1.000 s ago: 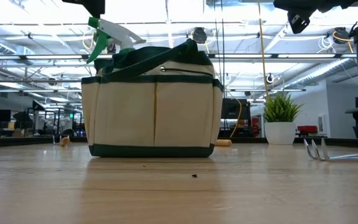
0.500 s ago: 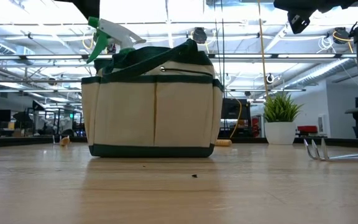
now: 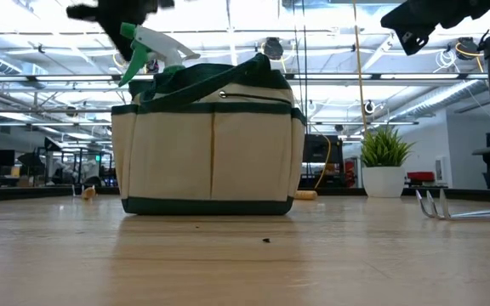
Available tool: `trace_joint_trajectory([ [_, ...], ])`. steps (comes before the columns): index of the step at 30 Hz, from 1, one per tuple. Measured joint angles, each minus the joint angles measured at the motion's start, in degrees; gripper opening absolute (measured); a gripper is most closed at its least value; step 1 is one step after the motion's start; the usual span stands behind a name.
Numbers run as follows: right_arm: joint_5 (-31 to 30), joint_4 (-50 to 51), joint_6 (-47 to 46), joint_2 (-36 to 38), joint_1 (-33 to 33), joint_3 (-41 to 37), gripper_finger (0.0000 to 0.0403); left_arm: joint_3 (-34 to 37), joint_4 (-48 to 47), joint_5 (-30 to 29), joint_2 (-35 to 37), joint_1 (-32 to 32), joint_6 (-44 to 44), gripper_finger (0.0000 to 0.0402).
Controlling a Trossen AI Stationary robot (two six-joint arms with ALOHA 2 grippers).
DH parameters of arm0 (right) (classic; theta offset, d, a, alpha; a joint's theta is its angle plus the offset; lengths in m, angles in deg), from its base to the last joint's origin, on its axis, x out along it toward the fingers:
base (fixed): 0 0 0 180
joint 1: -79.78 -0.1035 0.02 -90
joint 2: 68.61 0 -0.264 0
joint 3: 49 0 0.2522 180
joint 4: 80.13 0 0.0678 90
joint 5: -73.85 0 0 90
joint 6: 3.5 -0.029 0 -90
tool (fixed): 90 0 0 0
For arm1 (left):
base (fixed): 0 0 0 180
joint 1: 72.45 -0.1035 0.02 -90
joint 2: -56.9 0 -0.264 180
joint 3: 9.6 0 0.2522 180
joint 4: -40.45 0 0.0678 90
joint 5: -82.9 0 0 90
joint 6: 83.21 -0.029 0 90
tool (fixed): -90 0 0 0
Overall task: Pick & Place Garden tools in Gardening bag
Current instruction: Put the top brown hand rake into the white gardening bag
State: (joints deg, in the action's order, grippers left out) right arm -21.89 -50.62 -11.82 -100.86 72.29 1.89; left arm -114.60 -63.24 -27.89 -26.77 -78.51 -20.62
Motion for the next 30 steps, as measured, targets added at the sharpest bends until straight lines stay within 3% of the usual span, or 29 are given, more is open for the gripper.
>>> trace_joint_trajectory([
  [7, -0.04, 0.02, 0.0, 0.0, -0.01, 0.0, 0.0, 12.45, 0.54, 4.56, 0.49, -10.01, 4.57, 0.0013],
  [11, -0.15, 0.02, 0.0, 0.0, 0.01, 0.0, 0.0, 18.37, 7.25, 7.57, 0.58, -15.8, 3.39, 0.0024],
  [18, -0.18, 0.02, 0.0, 0.0, 0.01, 0.0, 0.0, 24.11, 19.35, 11.68, 0.54, -24.13, -2.8, 0.0015],
  [30, -0.44, 0.02, 0.0, 0.0, 0.01, 0.0, 0.0, 28.3, 19.62, 11.37, 0.54, -30.34, -21.74, 0.0052],
])
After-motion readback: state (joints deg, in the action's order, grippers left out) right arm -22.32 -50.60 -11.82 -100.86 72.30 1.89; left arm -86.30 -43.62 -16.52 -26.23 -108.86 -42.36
